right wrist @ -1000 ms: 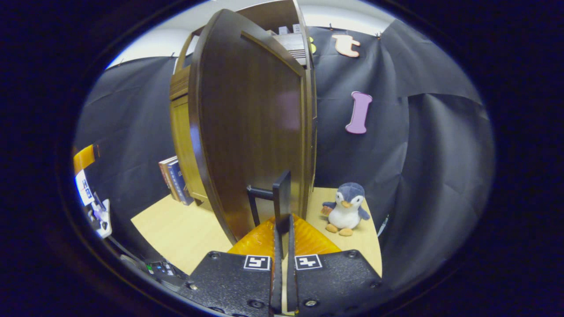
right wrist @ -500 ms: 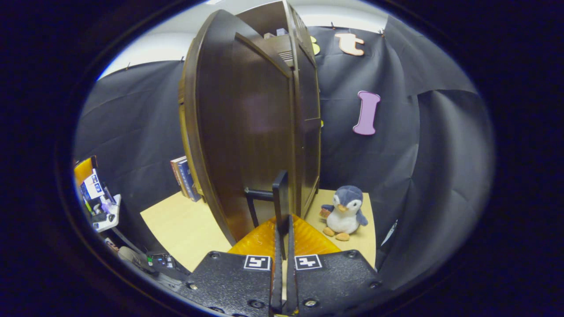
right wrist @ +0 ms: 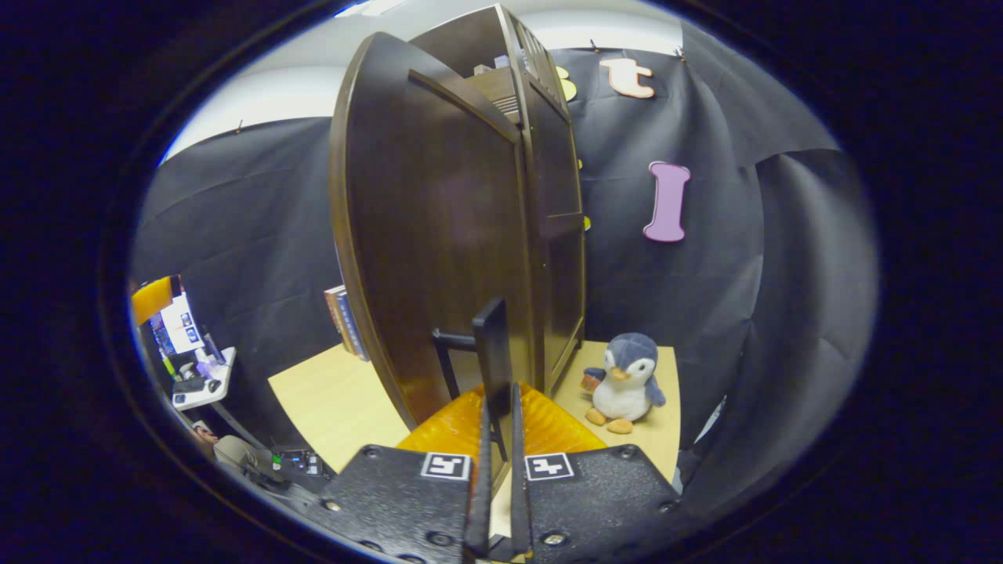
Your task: Open the right door of the double-door shoe cabinet with the right hand, and open the left door with the left hand.
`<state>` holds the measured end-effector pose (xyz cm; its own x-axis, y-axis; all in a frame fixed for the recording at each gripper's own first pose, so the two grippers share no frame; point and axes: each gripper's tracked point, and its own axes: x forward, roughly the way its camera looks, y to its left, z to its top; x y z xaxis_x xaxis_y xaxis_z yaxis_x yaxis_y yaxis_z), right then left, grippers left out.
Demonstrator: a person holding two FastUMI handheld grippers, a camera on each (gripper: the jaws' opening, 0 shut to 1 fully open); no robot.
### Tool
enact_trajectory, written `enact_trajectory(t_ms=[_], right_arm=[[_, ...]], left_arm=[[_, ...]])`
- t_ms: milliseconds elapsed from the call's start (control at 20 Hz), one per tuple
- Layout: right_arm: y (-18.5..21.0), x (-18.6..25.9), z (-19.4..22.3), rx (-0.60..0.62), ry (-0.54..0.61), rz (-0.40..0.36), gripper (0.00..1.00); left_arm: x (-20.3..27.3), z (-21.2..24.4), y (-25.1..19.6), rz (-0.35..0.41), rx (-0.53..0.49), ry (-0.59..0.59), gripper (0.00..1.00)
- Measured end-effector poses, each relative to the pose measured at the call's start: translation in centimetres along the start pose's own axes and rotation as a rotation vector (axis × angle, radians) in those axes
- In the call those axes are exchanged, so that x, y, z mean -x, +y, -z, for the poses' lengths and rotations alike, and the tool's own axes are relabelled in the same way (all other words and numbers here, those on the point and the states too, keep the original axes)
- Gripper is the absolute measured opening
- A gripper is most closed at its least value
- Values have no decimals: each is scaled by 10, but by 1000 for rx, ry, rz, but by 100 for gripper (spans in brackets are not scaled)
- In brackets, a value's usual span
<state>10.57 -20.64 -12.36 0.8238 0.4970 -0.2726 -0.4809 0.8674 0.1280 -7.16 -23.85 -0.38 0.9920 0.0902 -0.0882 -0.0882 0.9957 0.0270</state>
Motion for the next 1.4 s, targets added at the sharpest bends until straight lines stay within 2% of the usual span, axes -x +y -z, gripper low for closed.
enact_trajectory(t_ms=[50,200,450,500,700,1000,1150,1400], right_arm=[[-6,5,1,11,1,18,17],[-22,29,-1,28,-19,76,65],[-32,76,-35,11,-123,192,96],[-29,83,-43,11,-142,210,100],[0,93,-72,20,-200,242,99],[61,89,-124,34,-300,344,99],[104,76,-133,35,-330,388,99],[163,35,-110,-23,-288,460,99]], left_arm=[[0,0,0,0,-3,0,96],[-6,3,4,2,-6,9,96],[-29,3,21,-2,-18,10,96],[-35,3,25,-2,-21,9,96],[-60,-3,49,-3,-21,-23,96],[-101,-3,110,-21,-32,-49,96],[-127,5,140,2,-42,-49,96],[-171,26,162,87,2,-28,96]])
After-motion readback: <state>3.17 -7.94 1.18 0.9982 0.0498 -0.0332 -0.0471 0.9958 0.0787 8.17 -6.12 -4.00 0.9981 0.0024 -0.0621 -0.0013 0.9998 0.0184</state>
